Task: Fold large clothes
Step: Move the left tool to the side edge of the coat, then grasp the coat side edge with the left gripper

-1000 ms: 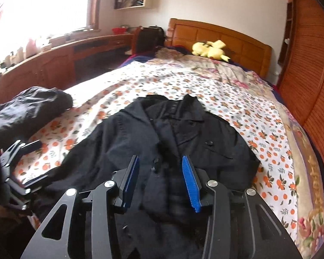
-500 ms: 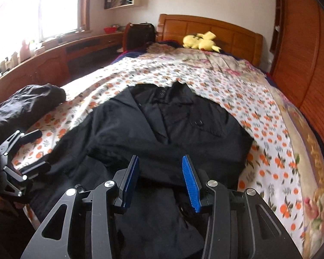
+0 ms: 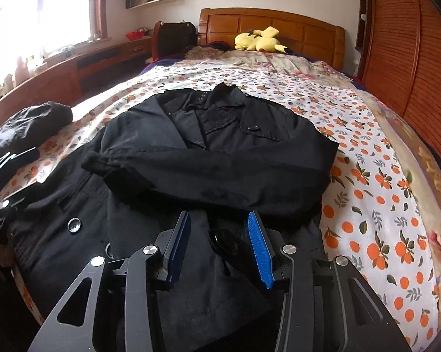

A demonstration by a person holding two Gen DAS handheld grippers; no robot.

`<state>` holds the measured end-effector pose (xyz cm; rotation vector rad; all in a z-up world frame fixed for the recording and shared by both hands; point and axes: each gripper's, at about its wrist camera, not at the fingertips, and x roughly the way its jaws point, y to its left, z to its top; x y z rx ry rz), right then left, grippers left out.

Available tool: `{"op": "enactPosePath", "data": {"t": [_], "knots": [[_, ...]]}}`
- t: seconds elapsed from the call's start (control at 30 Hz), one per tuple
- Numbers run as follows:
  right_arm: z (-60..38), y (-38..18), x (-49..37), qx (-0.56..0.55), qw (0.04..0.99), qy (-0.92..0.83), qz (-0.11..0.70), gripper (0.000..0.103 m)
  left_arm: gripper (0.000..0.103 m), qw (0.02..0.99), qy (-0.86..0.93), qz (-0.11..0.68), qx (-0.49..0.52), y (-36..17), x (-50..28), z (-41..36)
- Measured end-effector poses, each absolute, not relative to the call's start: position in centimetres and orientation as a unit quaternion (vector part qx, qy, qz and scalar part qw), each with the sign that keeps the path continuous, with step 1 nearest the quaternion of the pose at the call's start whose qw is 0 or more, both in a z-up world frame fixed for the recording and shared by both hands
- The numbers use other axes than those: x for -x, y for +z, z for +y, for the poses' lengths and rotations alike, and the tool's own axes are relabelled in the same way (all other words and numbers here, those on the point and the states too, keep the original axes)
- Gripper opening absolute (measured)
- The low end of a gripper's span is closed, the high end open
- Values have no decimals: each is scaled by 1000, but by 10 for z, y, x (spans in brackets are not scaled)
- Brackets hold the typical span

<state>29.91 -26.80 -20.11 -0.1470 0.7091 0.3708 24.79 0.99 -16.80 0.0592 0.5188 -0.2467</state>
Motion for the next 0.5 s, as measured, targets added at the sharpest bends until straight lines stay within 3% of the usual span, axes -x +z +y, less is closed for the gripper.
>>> {"op": "enactPosePath", "data": {"t": [0.1, 0.37, 0.43, 0.5], "knots": [[-272, -206, -297, 70, 920, 177, 344, 49, 101, 957, -118, 262, -31, -170, -255, 5], [-289, -221, -288, 61, 916, 184, 351, 52, 100, 956, -103, 273, -37, -171, -279, -7], [-295, -226, -286, 53, 913, 187, 359, 52, 82, 952, -115, 282, -29, -170, -289, -10], [-297, -228, -284, 54, 912, 189, 361, 52, 80, 948, -115, 295, -27, -170, -298, -14]]}}
